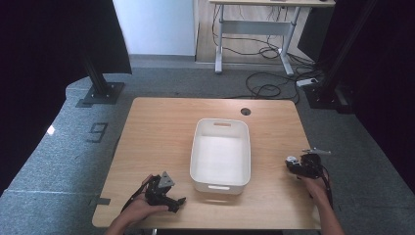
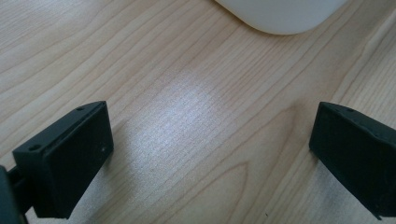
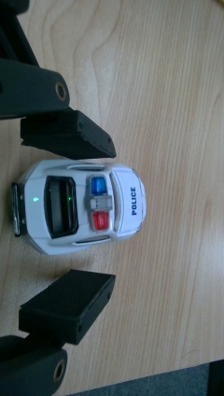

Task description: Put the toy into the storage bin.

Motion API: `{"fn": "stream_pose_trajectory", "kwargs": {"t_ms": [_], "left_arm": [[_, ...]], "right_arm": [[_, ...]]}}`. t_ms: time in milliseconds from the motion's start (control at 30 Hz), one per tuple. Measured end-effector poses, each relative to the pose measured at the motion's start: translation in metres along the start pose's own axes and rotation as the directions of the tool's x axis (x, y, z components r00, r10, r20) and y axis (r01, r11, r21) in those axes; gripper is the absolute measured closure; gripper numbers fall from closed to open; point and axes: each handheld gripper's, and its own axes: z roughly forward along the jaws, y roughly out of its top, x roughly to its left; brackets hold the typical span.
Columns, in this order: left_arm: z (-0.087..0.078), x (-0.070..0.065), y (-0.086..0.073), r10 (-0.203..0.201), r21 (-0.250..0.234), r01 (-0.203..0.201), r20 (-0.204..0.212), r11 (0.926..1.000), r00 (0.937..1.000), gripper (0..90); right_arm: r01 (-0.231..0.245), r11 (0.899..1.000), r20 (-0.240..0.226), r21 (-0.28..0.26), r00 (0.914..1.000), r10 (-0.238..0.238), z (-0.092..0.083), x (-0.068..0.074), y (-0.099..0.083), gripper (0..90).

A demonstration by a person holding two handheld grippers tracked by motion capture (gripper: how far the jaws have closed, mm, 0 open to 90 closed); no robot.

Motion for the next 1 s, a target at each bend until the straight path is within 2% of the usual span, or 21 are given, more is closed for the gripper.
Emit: {"fn": "stream_pose_trajectory", "kwargs": {"t_ms": [133, 300, 400, 667, 1000], "left_arm": [[0.0, -0.0001, 0.0, 0.0, 0.0, 0.0, -0.001, 1.0, 1.0, 0.0], [0.0, 0.0, 0.0, 0.0, 0.0, 0.0, 0.0, 1.0, 1.0, 0.0], [0.0, 0.0, 0.0, 0.0, 0.0, 0.0, 0.0, 1.0, 1.0, 0.0], [0.0, -0.0001, 0.0, 0.0, 0.0, 0.0, -0.001, 1.0, 1.0, 0.0], [0.0, -0.0002, 0.0001, -0.001, 0.001, 0.001, -0.001, 1.0, 1.0, 0.0]], "right_arm": [[-0.02, 1.0, -0.006, -0.013, 0.9998, 0.02, 0.0024, -0.0012, 0.0007, 35.4], [-0.004, 1.0, -0.029, -0.016, 0.9996, 0.003, 0.002, 0.0017, 0.0012, 47.4], [0.02, 1.0, -0.021, -0.001, 0.9996, -0.02, 0.0027, 0.0037, 0.0012, 48.6], [0.02, 0.999, -0.002, 0.031, 0.9998, -0.02, 0.0015, 0.0065, 0.0046, 49.8], [-0.021, 1.0, -0.058, 0.014, 0.9981, 0.021, -0.0044, 0.0061, 0.0082, 50.0]]}}
